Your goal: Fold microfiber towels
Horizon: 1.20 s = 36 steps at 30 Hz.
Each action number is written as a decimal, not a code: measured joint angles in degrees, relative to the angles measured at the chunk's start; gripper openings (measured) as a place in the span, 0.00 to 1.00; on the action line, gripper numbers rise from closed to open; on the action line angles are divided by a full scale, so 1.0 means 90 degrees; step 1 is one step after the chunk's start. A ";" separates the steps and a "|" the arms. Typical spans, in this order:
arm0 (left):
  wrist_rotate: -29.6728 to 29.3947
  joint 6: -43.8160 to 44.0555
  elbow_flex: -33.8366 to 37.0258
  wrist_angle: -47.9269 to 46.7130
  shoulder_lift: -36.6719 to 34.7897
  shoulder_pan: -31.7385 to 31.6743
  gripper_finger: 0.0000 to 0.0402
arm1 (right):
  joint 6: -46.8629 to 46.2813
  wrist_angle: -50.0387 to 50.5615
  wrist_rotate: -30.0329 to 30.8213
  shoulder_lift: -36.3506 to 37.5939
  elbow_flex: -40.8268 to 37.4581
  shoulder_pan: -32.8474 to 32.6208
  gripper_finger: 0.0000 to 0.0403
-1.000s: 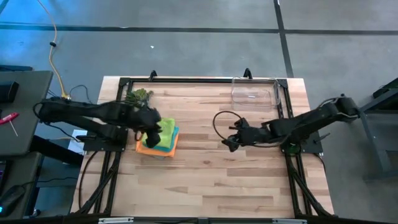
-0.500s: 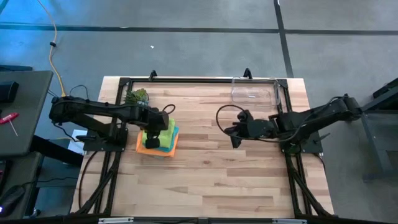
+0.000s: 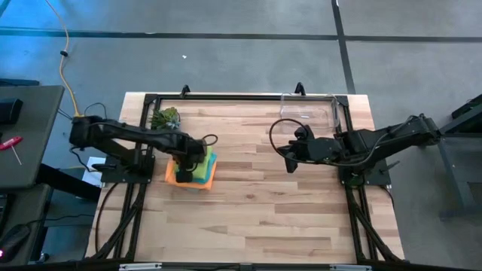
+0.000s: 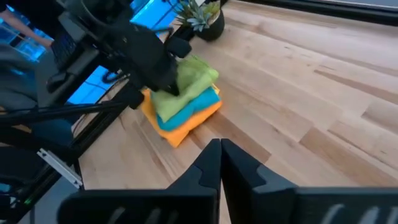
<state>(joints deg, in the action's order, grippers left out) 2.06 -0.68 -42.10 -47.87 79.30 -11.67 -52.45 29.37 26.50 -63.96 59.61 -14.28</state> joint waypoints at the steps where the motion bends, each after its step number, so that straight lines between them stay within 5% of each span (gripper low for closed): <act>1: -0.0157 0.0036 0.0046 0.0148 0.0143 0.0015 0.00 | 0.0000 0.0000 -0.0003 0.0000 0.0000 -0.0002 0.00; 15: -0.0468 0.0238 -0.0237 0.0580 0.1194 0.0413 0.00 | 0.0058 -0.0419 0.0404 0.0336 0.0000 -0.0492 0.00; 18: -0.0129 0.0230 -0.0499 0.1950 0.1416 0.0438 0.00 | 0.0226 -0.0443 0.0566 0.0484 0.0000 -0.0536 0.00; 29: 0.0365 0.1421 -0.1288 0.4229 0.2849 0.0791 0.00 | 0.0365 -0.0533 0.0589 0.0749 0.0010 -0.0539 0.00; 36: 0.0290 0.1559 -0.2468 0.4395 0.3766 0.1046 0.00 | -0.0004 -0.0468 0.0543 0.0724 0.0010 -0.0472 0.00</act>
<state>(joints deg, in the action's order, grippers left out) 4.67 13.34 -64.31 -8.31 113.19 -2.25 -52.49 25.16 31.39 -57.45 59.70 -18.53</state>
